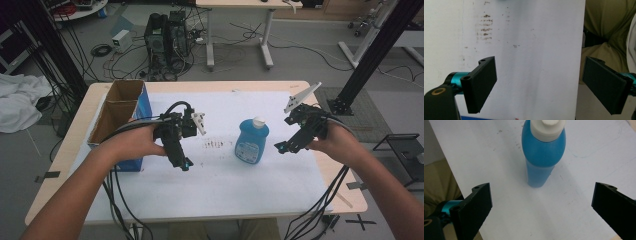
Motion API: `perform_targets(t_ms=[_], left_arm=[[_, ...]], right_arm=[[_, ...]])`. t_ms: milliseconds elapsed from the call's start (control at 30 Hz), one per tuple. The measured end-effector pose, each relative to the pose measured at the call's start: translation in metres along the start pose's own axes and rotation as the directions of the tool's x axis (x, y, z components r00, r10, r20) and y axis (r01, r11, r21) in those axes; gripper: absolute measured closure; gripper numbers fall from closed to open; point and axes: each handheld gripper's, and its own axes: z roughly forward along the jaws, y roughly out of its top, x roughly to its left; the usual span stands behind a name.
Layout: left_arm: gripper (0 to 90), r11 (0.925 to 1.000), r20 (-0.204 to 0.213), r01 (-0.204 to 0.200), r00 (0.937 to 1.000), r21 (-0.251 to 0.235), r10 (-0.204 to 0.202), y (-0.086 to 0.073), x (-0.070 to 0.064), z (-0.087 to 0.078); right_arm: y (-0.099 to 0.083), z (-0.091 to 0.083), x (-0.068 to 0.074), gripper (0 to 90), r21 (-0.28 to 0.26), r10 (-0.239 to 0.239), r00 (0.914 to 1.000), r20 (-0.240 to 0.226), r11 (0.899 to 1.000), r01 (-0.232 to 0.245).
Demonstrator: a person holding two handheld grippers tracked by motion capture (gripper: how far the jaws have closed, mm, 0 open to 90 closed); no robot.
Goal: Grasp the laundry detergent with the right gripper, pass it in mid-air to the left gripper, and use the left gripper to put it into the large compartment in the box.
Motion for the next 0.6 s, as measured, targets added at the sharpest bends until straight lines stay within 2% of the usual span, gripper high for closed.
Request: perform_targets(t_ms=[400, 600], left_arm=[[12.6, 1.0, 0.001, -0.003, 1.0, -0.002, 0.003, 0.001, 0.002, 0.002], [12.6, 1.0, 0.004, -0.002, 1.0, 0.005, 0.002, 0.002, 0.004, 0.003]], right_arm=[[-0.011, 0.011, -0.01, 2.1, -0.068, 0.035, 0.9994, 0.0, 0.997, -0.034], [-0.017, 0.019, -0.014, 2.0, -0.109, 0.045, 0.9987, -0.022, 0.993, -0.048]])
